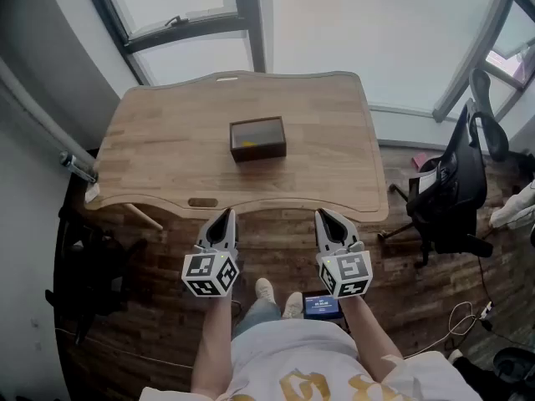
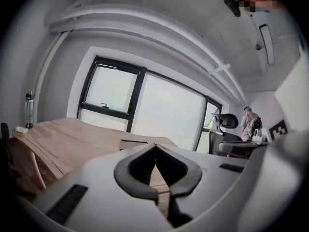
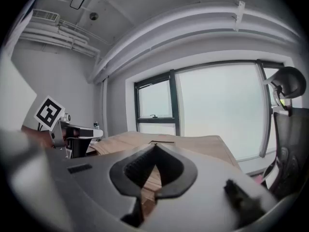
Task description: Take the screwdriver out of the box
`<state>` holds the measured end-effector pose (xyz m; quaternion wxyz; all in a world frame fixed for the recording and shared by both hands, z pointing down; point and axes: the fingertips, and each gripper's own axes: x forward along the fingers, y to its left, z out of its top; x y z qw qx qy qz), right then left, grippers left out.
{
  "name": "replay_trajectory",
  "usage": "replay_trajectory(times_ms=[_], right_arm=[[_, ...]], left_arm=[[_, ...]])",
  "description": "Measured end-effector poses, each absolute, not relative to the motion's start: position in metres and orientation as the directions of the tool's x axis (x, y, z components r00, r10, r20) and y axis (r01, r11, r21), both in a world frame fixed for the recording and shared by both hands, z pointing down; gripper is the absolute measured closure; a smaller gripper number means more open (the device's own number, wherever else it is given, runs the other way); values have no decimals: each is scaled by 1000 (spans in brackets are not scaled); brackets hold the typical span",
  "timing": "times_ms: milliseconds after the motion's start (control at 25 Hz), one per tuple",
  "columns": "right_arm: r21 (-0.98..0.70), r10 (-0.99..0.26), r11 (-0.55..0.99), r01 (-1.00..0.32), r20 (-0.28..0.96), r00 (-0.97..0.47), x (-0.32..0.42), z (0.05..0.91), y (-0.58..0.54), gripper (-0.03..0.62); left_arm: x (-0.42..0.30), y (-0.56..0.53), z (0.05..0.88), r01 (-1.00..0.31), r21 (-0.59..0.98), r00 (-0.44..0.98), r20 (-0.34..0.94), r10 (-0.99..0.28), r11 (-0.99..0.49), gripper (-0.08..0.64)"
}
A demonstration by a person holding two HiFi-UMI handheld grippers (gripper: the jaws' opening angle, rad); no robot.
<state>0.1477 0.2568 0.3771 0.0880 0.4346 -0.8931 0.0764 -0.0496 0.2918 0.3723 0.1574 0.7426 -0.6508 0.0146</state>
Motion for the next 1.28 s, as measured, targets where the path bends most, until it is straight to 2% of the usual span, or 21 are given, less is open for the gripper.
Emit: replay_trajectory(times_ms=[240,480,680,1280], right_arm=[[-56,-766,607,-793,225,-602,152,377,257,561],[-57,-765,610,-790,220,-606,154,376,255,561],[-95,-756,619,-779,195,-625,155,373,253,560],[-109,-730,646,-756,200,-653,116,381,207,560]], left_arm=[[-45,291,370,-976,181,158,227,-961,-118,546],[-29,291,372,-986,48,166,262,-951,-159,546],[-18,296,356,-938,234,297,167,-940,-255,546],[-67,253,363,-983,107,167,214,-962,-147,546]])
